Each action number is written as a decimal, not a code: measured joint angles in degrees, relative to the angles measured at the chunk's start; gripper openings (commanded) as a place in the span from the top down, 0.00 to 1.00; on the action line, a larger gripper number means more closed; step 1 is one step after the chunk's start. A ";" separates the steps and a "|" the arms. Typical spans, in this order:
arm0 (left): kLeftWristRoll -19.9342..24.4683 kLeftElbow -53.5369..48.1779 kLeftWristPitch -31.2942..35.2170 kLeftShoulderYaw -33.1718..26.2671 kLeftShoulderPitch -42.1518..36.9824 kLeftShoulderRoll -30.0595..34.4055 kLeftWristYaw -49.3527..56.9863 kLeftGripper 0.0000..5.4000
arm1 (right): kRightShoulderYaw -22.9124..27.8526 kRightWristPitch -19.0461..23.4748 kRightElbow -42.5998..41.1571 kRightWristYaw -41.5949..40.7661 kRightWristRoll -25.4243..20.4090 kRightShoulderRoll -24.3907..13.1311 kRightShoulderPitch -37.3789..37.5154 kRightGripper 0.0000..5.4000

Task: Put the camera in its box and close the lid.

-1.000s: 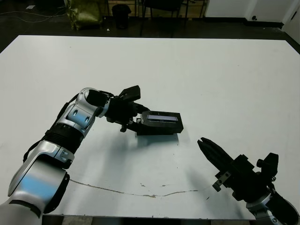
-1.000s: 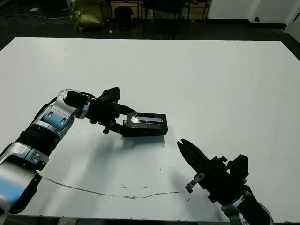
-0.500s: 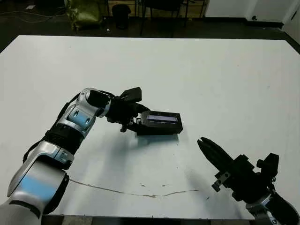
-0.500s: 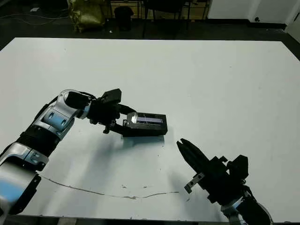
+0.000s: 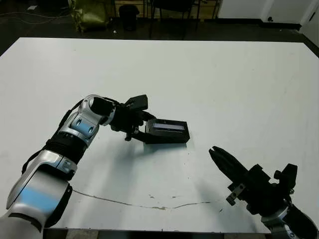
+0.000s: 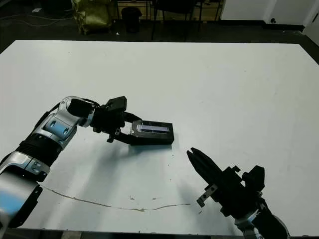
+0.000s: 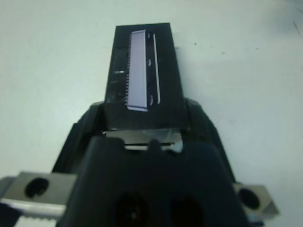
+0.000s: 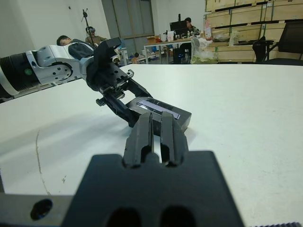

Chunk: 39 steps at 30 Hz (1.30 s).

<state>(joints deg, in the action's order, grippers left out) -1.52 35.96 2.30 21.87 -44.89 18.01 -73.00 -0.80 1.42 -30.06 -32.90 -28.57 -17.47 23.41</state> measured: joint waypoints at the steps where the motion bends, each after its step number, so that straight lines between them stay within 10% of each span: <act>1: -0.06 0.05 -0.03 0.00 -0.01 0.04 -0.05 0.56 | 0.00 0.00 -0.01 0.04 0.08 0.00 0.04 1.00; 39: -0.71 9.91 -6.42 0.04 1.54 -0.47 1.99 0.56 | 1.01 2.75 -1.54 0.82 -1.12 -0.61 0.86 1.00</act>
<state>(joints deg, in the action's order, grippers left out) -2.23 45.87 -4.13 21.90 -43.35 17.53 -71.00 0.20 4.17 -31.60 -32.07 -29.69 -18.07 24.27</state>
